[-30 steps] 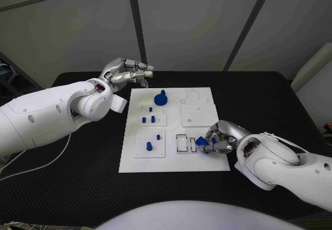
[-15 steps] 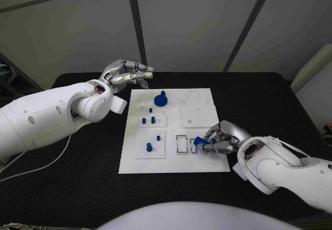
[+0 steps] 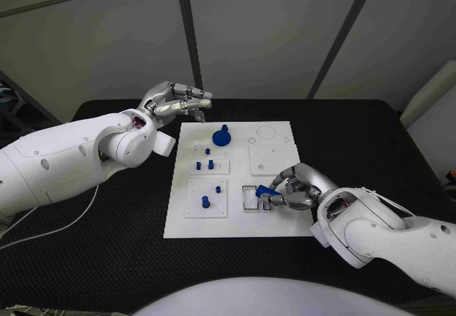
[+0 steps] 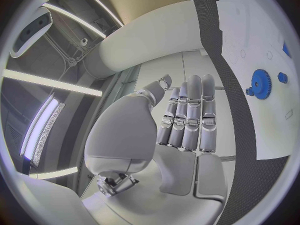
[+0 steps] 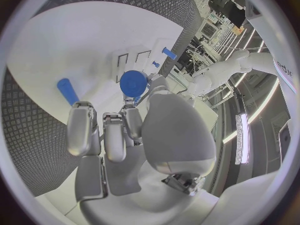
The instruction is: Assemble the parts on the task board
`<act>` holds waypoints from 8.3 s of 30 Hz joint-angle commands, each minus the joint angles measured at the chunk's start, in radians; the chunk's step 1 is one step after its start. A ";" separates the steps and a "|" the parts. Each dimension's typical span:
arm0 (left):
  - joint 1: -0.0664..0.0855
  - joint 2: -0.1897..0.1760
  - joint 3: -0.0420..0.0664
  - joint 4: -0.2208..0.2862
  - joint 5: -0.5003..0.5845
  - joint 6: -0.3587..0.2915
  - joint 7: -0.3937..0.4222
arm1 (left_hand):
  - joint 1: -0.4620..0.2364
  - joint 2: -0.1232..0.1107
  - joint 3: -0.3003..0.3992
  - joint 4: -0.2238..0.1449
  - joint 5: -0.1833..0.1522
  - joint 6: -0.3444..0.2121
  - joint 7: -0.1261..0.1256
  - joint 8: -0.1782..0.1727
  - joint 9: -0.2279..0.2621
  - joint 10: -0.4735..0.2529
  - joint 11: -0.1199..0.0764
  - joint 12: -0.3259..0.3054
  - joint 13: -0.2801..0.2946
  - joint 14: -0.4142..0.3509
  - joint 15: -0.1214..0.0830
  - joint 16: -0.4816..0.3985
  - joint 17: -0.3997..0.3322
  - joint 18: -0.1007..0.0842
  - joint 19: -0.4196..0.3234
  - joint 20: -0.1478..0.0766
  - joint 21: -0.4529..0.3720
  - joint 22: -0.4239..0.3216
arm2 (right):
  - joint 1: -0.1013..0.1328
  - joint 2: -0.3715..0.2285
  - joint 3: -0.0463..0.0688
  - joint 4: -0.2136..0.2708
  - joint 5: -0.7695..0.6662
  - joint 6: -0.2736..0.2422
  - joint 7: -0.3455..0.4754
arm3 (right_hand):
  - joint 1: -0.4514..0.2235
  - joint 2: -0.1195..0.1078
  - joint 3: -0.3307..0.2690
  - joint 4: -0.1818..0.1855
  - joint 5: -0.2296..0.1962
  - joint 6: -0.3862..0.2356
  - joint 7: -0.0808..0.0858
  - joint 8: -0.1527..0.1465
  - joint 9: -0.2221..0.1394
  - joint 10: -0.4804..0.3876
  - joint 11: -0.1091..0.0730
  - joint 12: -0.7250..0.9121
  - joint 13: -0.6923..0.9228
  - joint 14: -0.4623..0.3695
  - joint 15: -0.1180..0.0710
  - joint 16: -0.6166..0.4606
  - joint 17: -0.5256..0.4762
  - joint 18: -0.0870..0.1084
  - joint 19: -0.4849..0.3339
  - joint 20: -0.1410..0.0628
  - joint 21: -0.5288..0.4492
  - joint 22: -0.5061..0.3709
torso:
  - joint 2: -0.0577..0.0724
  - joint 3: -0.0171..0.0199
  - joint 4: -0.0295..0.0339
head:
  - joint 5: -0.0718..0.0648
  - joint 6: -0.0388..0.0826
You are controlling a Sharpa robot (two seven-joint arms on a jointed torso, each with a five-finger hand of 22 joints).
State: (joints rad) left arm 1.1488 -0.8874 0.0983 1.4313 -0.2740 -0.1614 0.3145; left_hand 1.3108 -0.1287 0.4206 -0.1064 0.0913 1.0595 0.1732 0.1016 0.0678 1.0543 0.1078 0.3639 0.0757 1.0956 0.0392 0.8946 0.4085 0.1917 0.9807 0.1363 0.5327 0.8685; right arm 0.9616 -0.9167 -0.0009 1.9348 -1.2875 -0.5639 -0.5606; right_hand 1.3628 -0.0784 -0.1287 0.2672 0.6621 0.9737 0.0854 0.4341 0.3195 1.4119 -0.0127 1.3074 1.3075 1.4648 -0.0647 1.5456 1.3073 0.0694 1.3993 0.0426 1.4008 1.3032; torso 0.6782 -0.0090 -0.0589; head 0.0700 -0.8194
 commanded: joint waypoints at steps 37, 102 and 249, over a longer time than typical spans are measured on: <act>0.002 0.003 0.001 0.002 0.002 0.015 -0.006 | -0.001 0.011 -0.005 -0.001 -0.001 -0.004 0.000 0.004 0.000 -0.005 0.000 0.008 -0.002 -0.008 -0.002 0.004 -0.001 -0.011 0.005 0.005 -0.005 0.000 | 0.004 0.128 0.002 -0.126 -0.025 0.078 -0.036 | -0.035 0.009 -0.023 0.021 -0.099 0.040 -0.034 0.042 0.082 0.006 -0.008 -0.013 0.003 0.095 -0.015 0.002 0.210 -0.007 0.006 -0.008 0.003 0.001 | 0.000 0.0002 -0.0026 | 0.016 -0.015; 0.001 0.003 0.000 -0.004 0.002 0.025 -0.014 | -0.001 0.012 -0.006 -0.001 -0.001 -0.006 0.001 0.004 -0.001 -0.008 0.001 0.008 -0.002 -0.009 -0.001 0.004 -0.002 -0.011 0.005 0.005 -0.006 0.000 | 0.004 0.043 0.000 -0.078 -0.143 0.004 0.280 | -0.073 0.031 -0.075 -0.017 -0.280 -0.024 -0.019 0.053 0.125 0.014 0.003 -0.008 0.028 0.098 -0.008 0.007 0.224 -0.006 -0.004 -0.005 -0.009 -0.007 | -0.001 -0.0001 -0.0031 | 0.010 -0.013; 0.000 0.002 -0.003 -0.006 0.002 0.051 -0.037 | -0.005 0.014 -0.009 0.004 -0.001 -0.014 0.004 0.002 -0.002 -0.016 0.004 0.010 -0.004 -0.013 0.001 0.005 -0.004 -0.012 0.003 0.007 -0.010 0.000 | 0.093 0.106 -0.025 -0.182 -0.775 0.260 0.573 | 0.040 -0.081 0.603 -0.293 -0.518 0.179 -0.030 -0.293 -0.102 -0.006 -0.008 0.025 0.029 0.106 -0.032 0.025 0.263 0.002 -0.033 -0.024 -0.032 -0.014 | 0.002 -0.0005 -0.0002 | 0.030 -0.033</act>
State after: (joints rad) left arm 1.1470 -0.8849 0.0947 1.4220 -0.2739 -0.1172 0.2728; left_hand 1.3068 -0.1247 0.4178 -0.1035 0.0913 1.0522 0.1805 0.1016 0.0678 1.0439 0.1113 0.3677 0.0731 1.0885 0.0393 0.8946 0.4064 0.1916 0.9807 0.1363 0.5288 0.8685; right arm 1.0525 -0.8142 -0.0261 1.7553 -2.0854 -0.3154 0.0070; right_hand 1.4084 -0.1595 0.4799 -0.0260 0.1501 1.0794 -0.0168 0.1382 0.2046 1.4095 -0.0248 1.3302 1.3074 1.4686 -0.1036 1.5650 1.3076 0.0699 1.3617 0.0161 1.3654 1.2878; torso 0.6791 -0.0092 -0.0599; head 0.0979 -0.8512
